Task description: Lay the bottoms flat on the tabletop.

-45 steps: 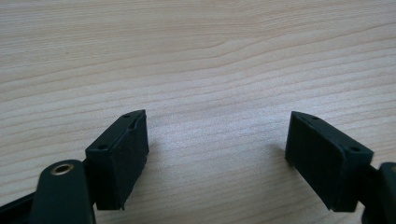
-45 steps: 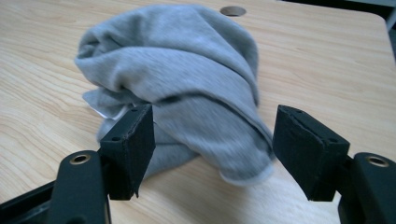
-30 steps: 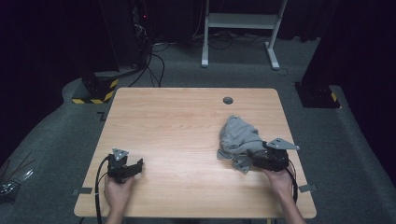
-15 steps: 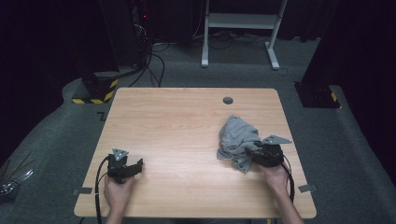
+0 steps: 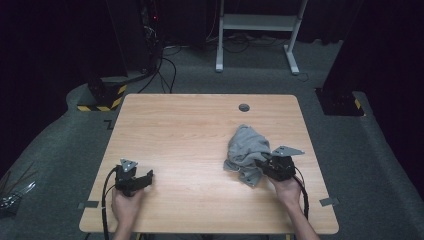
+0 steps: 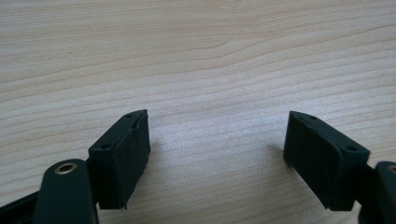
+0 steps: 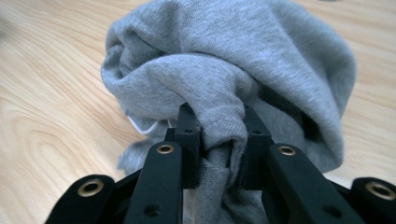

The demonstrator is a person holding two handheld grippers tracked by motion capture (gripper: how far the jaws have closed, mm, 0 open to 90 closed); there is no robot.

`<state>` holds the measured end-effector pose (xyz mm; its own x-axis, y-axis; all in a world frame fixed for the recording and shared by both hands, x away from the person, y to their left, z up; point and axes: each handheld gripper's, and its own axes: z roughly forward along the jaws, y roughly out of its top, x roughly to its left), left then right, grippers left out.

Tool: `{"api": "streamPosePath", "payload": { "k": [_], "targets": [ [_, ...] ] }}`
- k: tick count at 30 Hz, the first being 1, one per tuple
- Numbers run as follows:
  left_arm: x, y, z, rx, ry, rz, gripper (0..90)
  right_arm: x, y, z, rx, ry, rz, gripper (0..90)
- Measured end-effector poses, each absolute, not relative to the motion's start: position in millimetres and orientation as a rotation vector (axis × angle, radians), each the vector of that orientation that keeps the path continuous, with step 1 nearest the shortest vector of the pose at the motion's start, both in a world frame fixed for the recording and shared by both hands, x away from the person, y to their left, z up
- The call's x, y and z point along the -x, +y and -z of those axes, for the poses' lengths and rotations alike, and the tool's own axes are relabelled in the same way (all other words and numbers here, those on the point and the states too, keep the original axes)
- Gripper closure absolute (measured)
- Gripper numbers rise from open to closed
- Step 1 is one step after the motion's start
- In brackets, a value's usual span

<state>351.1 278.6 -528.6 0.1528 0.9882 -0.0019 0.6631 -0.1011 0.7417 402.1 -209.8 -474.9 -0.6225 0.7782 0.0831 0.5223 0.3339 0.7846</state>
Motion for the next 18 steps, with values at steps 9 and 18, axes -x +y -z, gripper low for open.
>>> {"api": "streamPosePath", "payload": {
  "k": [9, 18],
  "targets": [
    [-351, 278, 529, -1.833, 1.572, -0.695, 23.0, -398, -177, 468, -1.108, 2.320, -1.241, 74.2],
    [-353, 273, 528, -1.838, 1.551, -0.687, 29.2, -390, -156, 465, -1.074, 2.339, -1.269, 74.0]
  ]
}}
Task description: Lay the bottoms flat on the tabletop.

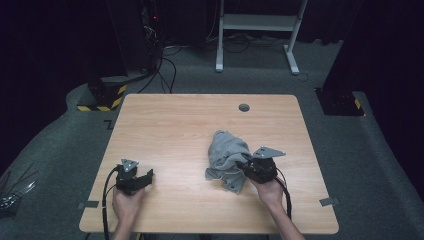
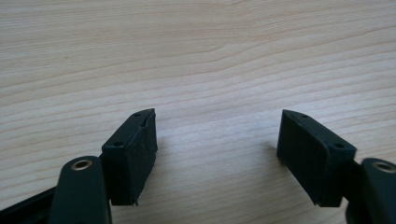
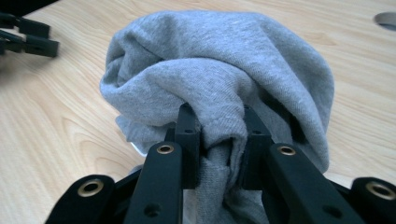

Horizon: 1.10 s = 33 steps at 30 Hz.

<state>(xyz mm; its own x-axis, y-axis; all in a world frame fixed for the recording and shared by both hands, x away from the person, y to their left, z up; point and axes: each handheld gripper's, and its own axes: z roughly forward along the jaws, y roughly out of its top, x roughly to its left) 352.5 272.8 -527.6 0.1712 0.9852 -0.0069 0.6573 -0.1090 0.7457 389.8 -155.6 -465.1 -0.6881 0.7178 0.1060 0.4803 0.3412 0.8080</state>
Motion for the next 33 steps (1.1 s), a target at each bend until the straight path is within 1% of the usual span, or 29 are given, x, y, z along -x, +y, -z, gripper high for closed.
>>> {"api": "streamPosePath", "payload": {
  "k": [3, 4, 7, 9, 11, 15, 19, 21, 24, 26, 29, 31, 33],
  "targets": [
    [-353, 257, 523, -1.892, 1.499, -0.626, 28.1, -389, -149, 466, -1.085, 2.347, -1.282, 73.5],
    [-353, 257, 523, -1.892, 1.499, -0.626, 27.9, -389, -149, 466, -1.085, 2.347, -1.282, 73.5],
    [-354, 238, 516, -1.935, 1.416, -0.585, 27.1, -387, -137, 468, -1.067, 2.360, -1.288, 72.2],
    [-354, 233, 513, -1.945, 1.394, -0.572, 26.8, -386, -133, 468, -1.070, 2.366, -1.294, 71.5],
    [-354, 221, 507, -1.968, 1.342, -0.546, 26.2, -386, -127, 470, -1.051, 2.387, -1.307, 68.2],
    [-354, 199, 500, -2.001, 1.261, -0.497, 25.6, -383, -118, 468, -1.008, 2.431, -1.352, 56.7],
    [-353, 171, 495, -2.044, 1.176, -0.466, 24.7, -376, -126, 459, -0.970, 2.396, -1.405, 49.1],
    [-351, 156, 492, -2.057, 1.124, -0.458, 24.3, -371, -141, 451, -0.970, 2.356, -1.439, 48.6],
    [-351, 146, 490, -2.058, 1.106, -0.453, 24.3, -371, -151, 451, -0.996, 2.344, -1.407, 48.7],
    [-352, 139, 489, -2.058, 1.089, -0.449, 24.3, -374, -164, 461, -1.062, 2.346, -1.351, 48.8],
    [-355, 129, 486, -2.061, 1.064, -0.449, 24.7, -376, -170, 470, -1.102, 2.354, -1.325, 48.8],
    [-359, 121, 484, -2.058, 1.047, -0.455, 27.7, -378, -172, 479, -1.111, 2.380, -1.309, 50.4],
    [-361, 116, 484, -2.068, 1.039, -0.471, 36.3, -379, -169, 484, -1.095, 2.416, -1.303, 57.7]
  ]
}}
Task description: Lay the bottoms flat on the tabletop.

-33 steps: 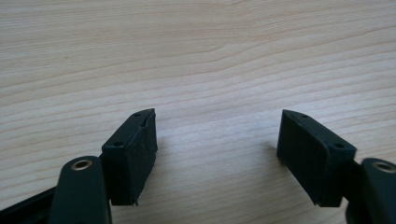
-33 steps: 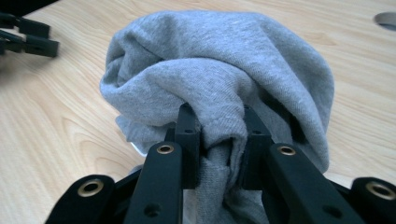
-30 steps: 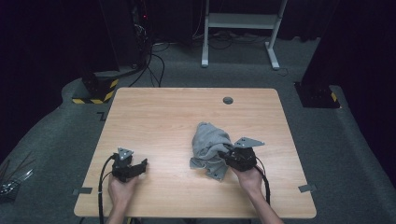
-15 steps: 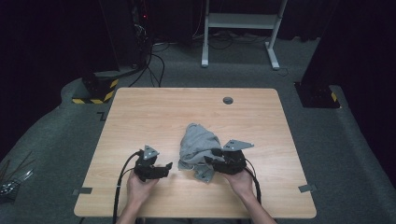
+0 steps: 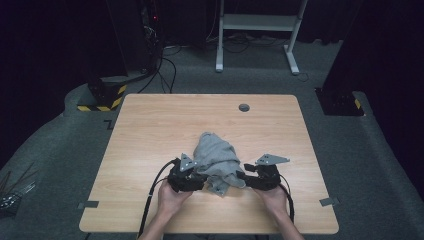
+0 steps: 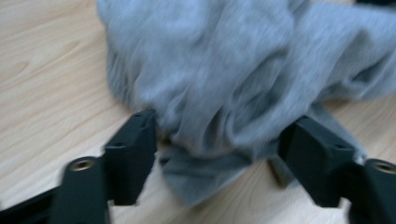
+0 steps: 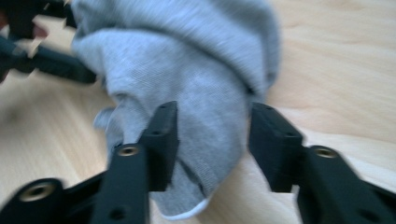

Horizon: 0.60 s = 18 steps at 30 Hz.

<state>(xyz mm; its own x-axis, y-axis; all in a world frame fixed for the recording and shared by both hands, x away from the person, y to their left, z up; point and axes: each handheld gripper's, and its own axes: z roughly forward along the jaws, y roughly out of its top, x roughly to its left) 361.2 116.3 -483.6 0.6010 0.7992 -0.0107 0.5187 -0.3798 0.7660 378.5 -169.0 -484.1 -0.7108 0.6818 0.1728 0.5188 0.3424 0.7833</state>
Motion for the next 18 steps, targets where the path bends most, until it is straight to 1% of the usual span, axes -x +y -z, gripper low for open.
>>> {"api": "streamPosePath", "payload": {
  "k": [3, 6, 8, 12, 14, 15, 18],
  "targets": [
    [-365, 116, 480, -2.056, 1.049, -0.449, 60.1, -380, -160, 489, -1.034, 2.512, -1.300, 77.3],
    [-367, 123, 473, -2.040, 1.058, -0.435, 74.8, -380, -159, 487, -0.988, 2.522, -1.340, 89.5],
    [-367, 128, 470, -2.027, 1.064, -0.428, 79.1, -378, -161, 482, -0.960, 2.505, -1.369, 89.6],
    [-368, 141, 466, -1.988, 1.099, -0.433, 80.1, -375, -166, 472, -0.948, 2.453, -1.402, 88.5],
    [-371, 147, 467, -1.961, 1.140, -0.425, 78.6, -377, -170, 471, -0.971, 2.433, -1.385, 84.1],
    [-373, 149, 468, -1.957, 1.166, -0.416, 76.0, -377, -171, 472, -0.984, 2.429, -1.362, 81.3],
    [-367, 149, 469, -1.981, 1.161, -0.442, 62.3, -377, -172, 483, -1.006, 2.456, -1.251, 76.2]
  ]
}}
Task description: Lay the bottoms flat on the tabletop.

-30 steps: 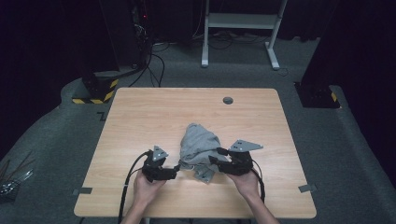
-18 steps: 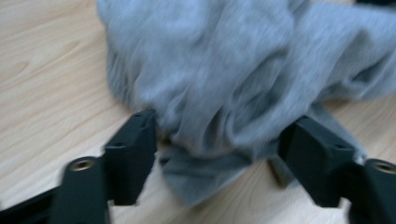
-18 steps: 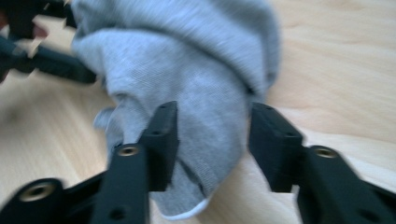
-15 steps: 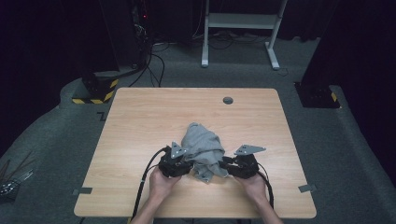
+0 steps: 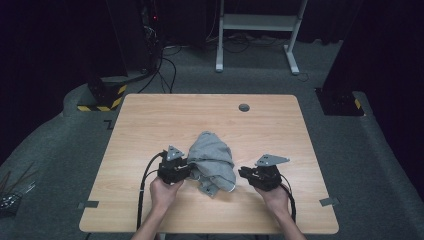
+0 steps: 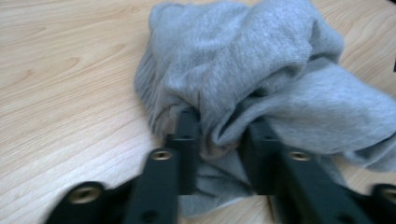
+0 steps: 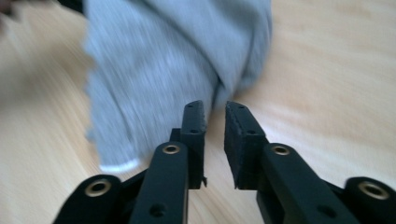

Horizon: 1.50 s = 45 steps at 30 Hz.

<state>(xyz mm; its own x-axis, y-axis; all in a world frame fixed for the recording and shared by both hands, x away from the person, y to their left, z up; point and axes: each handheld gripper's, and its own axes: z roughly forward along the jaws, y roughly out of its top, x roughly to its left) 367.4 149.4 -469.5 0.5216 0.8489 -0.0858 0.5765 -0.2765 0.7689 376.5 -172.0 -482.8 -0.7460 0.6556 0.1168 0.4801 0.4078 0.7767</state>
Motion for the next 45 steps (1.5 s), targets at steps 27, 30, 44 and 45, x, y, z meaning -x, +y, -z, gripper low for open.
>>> {"api": "streamPosePath", "payload": {
  "k": [27, 30, 44, 45],
  "targets": [
    [-328, 105, 497, -2.203, 0.932, -0.352, 53.0, -376, -98, 492, -0.941, 2.532, -1.307, 68.4],
    [-320, 110, 490, -2.180, 0.917, -0.379, 29.2, -376, -98, 492, -0.964, 2.525, -1.298, 67.4],
    [-339, 109, 470, -2.109, 0.966, -0.377, 82.0, -366, -112, 500, -0.986, 2.500, -1.301, 59.2],
    [-340, 109, 468, -2.099, 0.969, -0.374, 82.9, -361, -117, 504, -0.987, 2.505, -1.305, 59.8]
  ]
}}
